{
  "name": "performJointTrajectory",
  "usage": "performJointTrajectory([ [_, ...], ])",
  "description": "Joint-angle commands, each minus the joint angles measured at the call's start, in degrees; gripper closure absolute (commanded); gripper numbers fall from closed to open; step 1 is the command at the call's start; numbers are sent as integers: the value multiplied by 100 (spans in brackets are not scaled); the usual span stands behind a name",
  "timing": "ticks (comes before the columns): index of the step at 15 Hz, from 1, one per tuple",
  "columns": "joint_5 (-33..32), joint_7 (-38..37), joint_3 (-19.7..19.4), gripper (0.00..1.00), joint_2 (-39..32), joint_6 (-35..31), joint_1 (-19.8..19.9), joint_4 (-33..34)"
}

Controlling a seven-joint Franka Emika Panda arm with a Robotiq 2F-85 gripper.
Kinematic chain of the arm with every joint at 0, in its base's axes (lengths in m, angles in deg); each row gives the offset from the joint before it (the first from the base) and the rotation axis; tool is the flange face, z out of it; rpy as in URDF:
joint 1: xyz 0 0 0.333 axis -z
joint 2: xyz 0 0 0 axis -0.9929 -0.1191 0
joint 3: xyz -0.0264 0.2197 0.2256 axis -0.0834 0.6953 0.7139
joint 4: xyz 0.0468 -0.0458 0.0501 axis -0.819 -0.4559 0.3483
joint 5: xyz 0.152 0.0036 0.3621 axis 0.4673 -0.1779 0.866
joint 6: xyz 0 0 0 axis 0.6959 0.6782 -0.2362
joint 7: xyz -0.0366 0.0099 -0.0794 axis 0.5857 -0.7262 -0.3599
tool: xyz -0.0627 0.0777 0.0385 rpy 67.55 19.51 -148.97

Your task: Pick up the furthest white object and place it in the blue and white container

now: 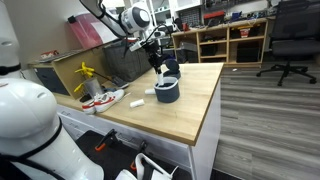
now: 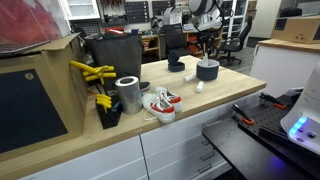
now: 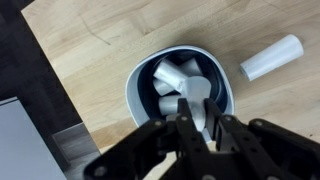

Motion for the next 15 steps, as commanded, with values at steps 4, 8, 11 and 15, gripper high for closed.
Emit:
performJointTrajectory([
  [4,348,81,-22,95,180,240,233,-72],
  [8,586,-33,-139,95,136,99,457,-63],
  [11,951,-74,-186,95,204,-66,605,-115],
  [15,1676,-51,-143,95,378,-445,719,-309],
])
